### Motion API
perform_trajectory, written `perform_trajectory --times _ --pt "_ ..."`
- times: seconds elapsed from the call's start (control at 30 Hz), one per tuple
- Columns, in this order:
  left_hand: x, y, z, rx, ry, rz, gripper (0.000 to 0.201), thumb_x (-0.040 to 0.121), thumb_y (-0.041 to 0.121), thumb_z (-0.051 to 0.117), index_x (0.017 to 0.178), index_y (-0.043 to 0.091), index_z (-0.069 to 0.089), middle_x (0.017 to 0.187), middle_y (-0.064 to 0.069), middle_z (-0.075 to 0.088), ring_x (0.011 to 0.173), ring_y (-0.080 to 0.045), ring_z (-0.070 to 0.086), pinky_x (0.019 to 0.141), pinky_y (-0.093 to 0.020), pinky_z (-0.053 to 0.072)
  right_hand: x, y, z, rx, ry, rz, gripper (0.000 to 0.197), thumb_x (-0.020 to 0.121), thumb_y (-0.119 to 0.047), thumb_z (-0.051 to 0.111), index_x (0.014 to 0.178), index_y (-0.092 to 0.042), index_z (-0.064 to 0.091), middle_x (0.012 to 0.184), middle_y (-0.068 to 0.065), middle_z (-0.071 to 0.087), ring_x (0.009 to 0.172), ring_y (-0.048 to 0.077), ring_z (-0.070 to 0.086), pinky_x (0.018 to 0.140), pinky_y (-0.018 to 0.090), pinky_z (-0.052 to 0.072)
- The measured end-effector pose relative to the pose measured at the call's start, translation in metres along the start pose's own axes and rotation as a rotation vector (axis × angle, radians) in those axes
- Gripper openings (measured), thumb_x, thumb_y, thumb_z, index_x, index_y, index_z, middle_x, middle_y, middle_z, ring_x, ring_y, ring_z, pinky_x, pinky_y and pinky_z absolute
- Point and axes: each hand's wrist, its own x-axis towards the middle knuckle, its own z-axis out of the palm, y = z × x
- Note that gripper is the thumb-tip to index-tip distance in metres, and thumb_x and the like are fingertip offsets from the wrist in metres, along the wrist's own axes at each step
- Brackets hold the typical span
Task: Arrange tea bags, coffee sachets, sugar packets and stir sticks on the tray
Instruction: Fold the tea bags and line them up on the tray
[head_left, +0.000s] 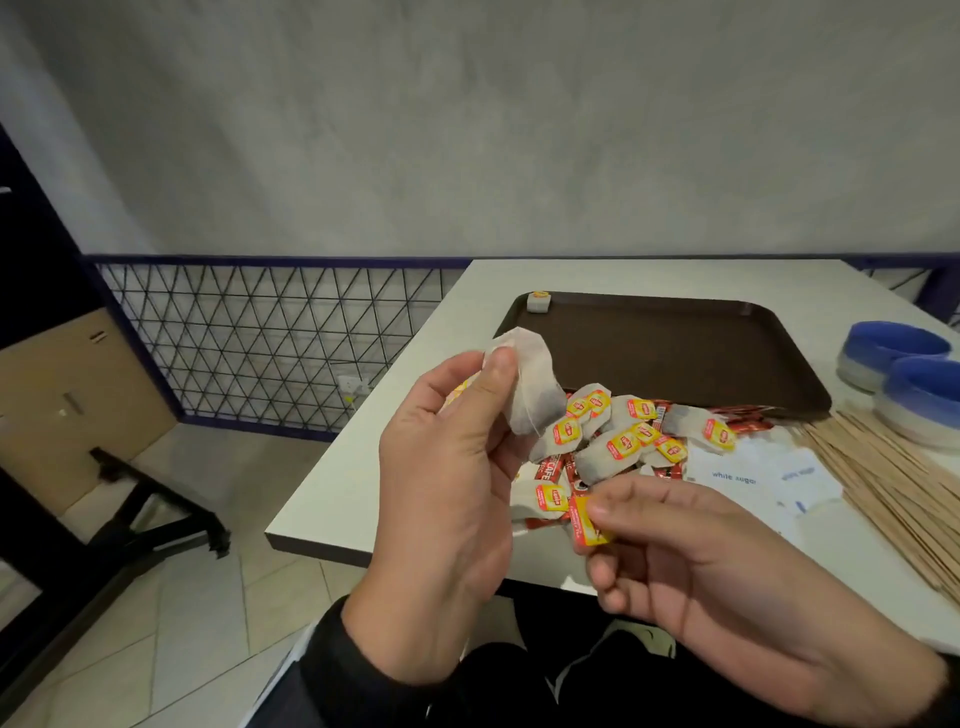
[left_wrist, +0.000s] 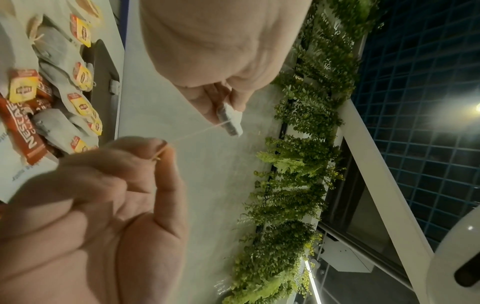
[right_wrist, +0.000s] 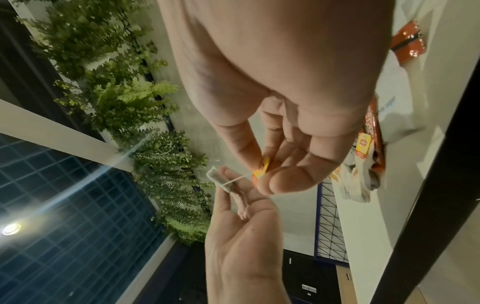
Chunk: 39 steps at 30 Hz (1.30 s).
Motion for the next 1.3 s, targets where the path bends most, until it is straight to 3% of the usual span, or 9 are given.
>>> perform_trajectory --times 0.13,0.2,0.37,0.57,0.7,0.8,1.0,1.13,1.3 --pt "-0.003 0.000 0.000 -0.025 -0.049 -0.045 0.029 0.085 0.007 0.072 0.097 0.016 0.047 0.083 -0.011 0.074 0.065 -0.019 0.072 0.050 -0.022 0.055 0.006 0.003 -0.002 0.017 0.045 0.002 0.011 0.068 -0.008 0.075 0.079 -0.004 0.077 0.073 0.019 0.063 0.054 0.021 0.056 0.047 0.029 0.050" --pt "-0.005 -0.002 -0.003 0.052 -0.106 -0.069 0.025 0.082 0.011 0.073 0.087 0.017 0.050 0.086 -0.013 0.073 0.066 -0.020 0.068 0.052 -0.024 0.055 0.007 0.001 -0.004 0.031 0.058 -0.009 0.018 0.069 -0.008 0.074 0.086 -0.001 0.075 0.072 0.019 0.063 0.054 0.021 0.056 0.047 0.029 0.051" --pt "-0.011 -0.004 -0.013 0.233 -0.182 -0.136 0.043 0.071 0.020 0.084 0.106 0.011 0.062 0.076 -0.007 0.066 0.059 -0.017 0.056 0.061 -0.030 0.042 0.006 -0.008 -0.008 0.057 0.025 -0.076 0.020 0.074 -0.010 0.074 0.092 -0.002 0.079 0.074 0.014 0.063 0.055 0.017 0.057 0.050 0.026 0.053" --pt "-0.016 -0.007 -0.017 0.280 -0.265 -0.197 0.021 0.085 0.014 0.073 0.094 0.016 0.054 0.071 -0.006 0.069 0.052 -0.014 0.059 0.054 -0.024 0.048 0.000 -0.018 -0.002 0.109 -0.006 -0.152 0.016 0.075 -0.011 0.070 0.085 -0.005 0.081 0.074 0.009 0.067 0.051 0.009 0.059 0.047 0.019 0.054" --pt "-0.018 -0.009 -0.021 0.471 -0.319 -0.061 0.021 0.087 0.014 0.076 0.094 0.017 0.056 0.070 -0.012 0.061 0.056 -0.021 0.048 0.050 -0.024 0.038 -0.005 -0.021 0.002 0.082 -0.026 -0.101 0.011 0.077 -0.018 0.070 0.077 -0.010 0.077 0.070 0.007 0.065 0.049 0.010 0.056 0.044 0.021 0.051" --pt "-0.019 -0.010 -0.024 0.528 -0.368 0.036 0.013 0.091 0.009 0.067 0.097 0.011 0.056 0.057 -0.001 0.057 0.046 -0.015 0.040 0.045 -0.022 0.036 -0.007 -0.020 0.002 0.074 -0.027 -0.063 0.009 0.080 -0.022 0.069 0.081 -0.014 0.072 0.069 0.005 0.060 0.054 0.013 0.053 0.046 0.024 0.049" --pt "-0.022 -0.011 -0.029 0.633 -0.469 0.185 0.018 0.086 0.019 0.074 0.094 0.014 0.059 0.059 0.005 0.060 0.049 -0.008 0.049 0.049 -0.021 0.040 -0.003 -0.015 -0.002 0.010 0.011 -0.072 0.012 0.078 -0.025 0.074 0.087 -0.019 0.076 0.083 0.001 0.062 0.072 0.014 0.050 0.072 0.032 0.047" --pt "-0.019 -0.012 -0.033 0.691 -0.480 0.238 0.011 0.087 0.020 0.068 0.090 0.013 0.060 0.061 0.008 0.062 0.052 -0.007 0.050 0.051 -0.021 0.039 -0.001 -0.012 0.001 -0.043 0.010 -0.144 0.013 0.078 -0.022 0.074 0.086 -0.012 0.076 0.081 0.005 0.066 0.069 0.015 0.061 0.068 0.030 0.059" --pt "-0.019 -0.011 -0.037 0.682 -0.485 0.223 0.009 0.092 0.016 0.067 0.091 0.010 0.061 0.059 0.001 0.059 0.050 -0.016 0.045 0.049 -0.026 0.036 0.001 -0.005 0.002 -0.195 0.093 -0.261 0.020 0.078 -0.025 0.076 0.086 -0.007 0.076 0.086 0.013 0.064 0.067 0.018 0.064 0.061 0.031 0.059"
